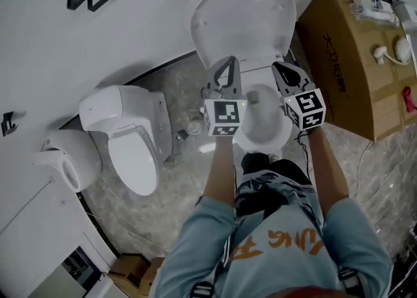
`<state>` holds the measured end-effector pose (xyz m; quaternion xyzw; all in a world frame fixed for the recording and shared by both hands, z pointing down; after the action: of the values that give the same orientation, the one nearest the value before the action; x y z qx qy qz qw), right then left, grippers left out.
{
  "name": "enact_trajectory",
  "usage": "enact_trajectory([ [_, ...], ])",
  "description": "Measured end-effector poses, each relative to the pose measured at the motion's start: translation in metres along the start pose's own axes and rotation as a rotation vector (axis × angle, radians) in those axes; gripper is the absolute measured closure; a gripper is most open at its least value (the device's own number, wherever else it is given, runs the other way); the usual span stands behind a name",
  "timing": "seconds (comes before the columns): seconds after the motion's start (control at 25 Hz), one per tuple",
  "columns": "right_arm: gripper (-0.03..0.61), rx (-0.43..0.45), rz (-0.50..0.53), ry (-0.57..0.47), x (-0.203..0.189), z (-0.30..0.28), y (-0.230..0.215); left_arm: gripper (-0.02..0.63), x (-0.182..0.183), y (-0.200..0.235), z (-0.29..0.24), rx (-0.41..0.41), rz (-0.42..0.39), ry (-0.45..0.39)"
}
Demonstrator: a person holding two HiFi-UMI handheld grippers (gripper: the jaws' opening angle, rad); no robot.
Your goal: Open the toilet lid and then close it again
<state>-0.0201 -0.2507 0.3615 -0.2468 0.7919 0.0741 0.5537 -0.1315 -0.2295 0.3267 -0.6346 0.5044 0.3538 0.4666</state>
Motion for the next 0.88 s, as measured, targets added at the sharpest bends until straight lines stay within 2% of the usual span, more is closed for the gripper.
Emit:
enact_trajectory([
  [0.12, 0.565, -0.026, 0.044, -0.044, 0.046, -0.007, -0.016, 0.586, 0.040, 0.025, -0.012, 0.014, -0.035, -0.061],
  [0.24, 0.560, -0.047, 0.089, -0.096, 0.094, -0.014, -0.031, 0.586, 0.072, 0.044, -0.026, 0.023, -0.134, -0.097],
  [0.36, 0.523, -0.051, 0.177, -0.105, 0.134, -0.027, -0.043, 0.586, 0.098, 0.054, -0.044, 0.012, -0.223, -0.123],
  [0.52, 0.448, -0.046, 0.330, -0.079, 0.179, -0.047, -0.050, 0.575, 0.130, 0.072, -0.065, -0.006, -0.287, -0.151],
  [0.56, 0.423, -0.047, 0.372, -0.063, 0.188, -0.051, -0.051, 0.530, 0.133, 0.075, -0.073, -0.019, -0.318, -0.140],
  [0.6, 0.413, -0.051, 0.417, -0.043, 0.196, -0.056, -0.052, 0.437, 0.134, 0.076, -0.082, -0.033, -0.362, -0.118],
  [0.64, 0.406, -0.056, 0.463, -0.018, 0.202, -0.060, -0.054, 0.383, 0.132, 0.077, -0.091, -0.045, -0.416, -0.091],
  [0.72, 0.405, -0.075, 0.559, 0.037, 0.210, -0.068, -0.058, 0.379, 0.127, 0.081, -0.106, -0.054, -0.505, -0.045],
  [0.76, 0.406, -0.088, 0.603, 0.067, 0.212, -0.072, -0.061, 0.380, 0.126, 0.084, -0.113, -0.060, -0.523, -0.028],
  [0.88, 0.405, -0.102, 0.687, 0.147, 0.210, -0.087, -0.072, 0.383, 0.123, 0.087, -0.131, -0.098, -0.509, 0.006],
])
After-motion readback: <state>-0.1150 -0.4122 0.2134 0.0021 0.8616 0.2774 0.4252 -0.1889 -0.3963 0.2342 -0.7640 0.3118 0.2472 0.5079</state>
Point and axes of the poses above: the fingertips, and each gripper's own axes: z backward along the fingers, y to its left, x out of its top, the point moved 1 cm from there along z, backward along the fingers, and after that the axes turned 10 degrees about x, right-handed, at the moved point
